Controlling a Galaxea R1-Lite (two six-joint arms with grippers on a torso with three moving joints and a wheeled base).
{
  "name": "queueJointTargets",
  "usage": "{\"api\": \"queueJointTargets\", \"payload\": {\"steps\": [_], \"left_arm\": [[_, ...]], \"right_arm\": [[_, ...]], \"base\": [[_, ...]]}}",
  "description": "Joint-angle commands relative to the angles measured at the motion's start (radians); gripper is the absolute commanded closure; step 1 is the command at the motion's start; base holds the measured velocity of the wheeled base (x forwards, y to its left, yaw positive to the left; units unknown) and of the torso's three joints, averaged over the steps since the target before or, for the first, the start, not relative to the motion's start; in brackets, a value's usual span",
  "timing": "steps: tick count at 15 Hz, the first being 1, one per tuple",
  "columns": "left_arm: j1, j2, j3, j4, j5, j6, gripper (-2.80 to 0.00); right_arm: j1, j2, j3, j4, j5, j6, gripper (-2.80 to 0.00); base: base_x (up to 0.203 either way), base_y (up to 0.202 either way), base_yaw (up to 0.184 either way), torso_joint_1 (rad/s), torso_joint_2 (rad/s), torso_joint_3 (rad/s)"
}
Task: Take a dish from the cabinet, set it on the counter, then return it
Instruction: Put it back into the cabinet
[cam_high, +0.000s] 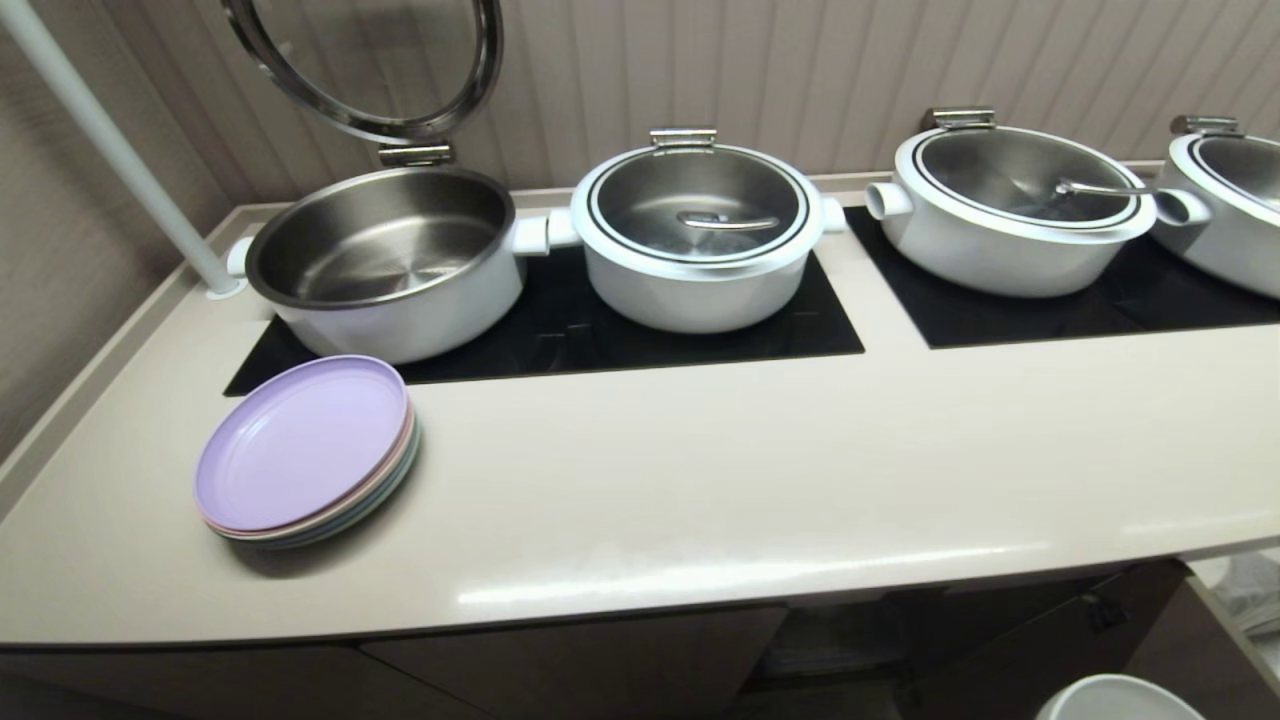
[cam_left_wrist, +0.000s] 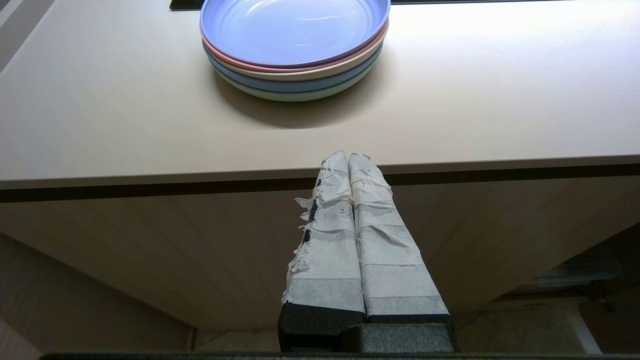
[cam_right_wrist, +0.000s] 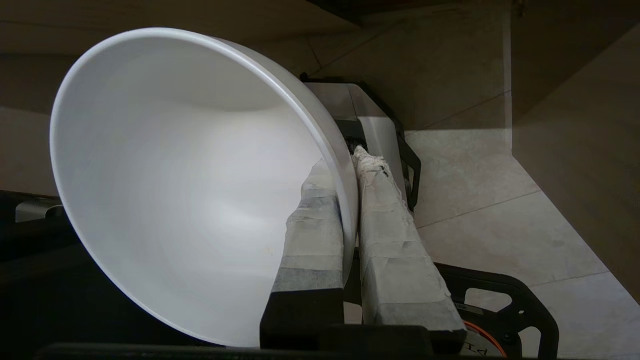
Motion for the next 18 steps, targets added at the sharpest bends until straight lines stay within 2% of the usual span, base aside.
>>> {"api": "queueJointTargets", "payload": {"steps": [1, 4, 18], "left_arm": [[0.000, 0.000, 0.000, 0.001, 0.000, 0.000, 0.00], [0.000, 0.000, 0.000, 0.000, 0.000, 0.000, 0.00], [0.000, 0.000, 0.000, 0.001, 0.000, 0.000, 0.00]], "right_arm": [[0.001, -0.029, 0.001, 0.006, 0.001, 0.002, 0.00], [0.001, -0.053, 0.000, 0.057, 0.002, -0.004, 0.00], [0.020, -0.060, 0.000, 0.073, 0.002, -0.002, 0.00]], "base": [[0.000, 0.000, 0.000, 0.000, 0.00, 0.000], [0.000, 0.000, 0.000, 0.000, 0.00, 0.000], [0.000, 0.000, 0.000, -0.005, 0.01, 0.007]]}}
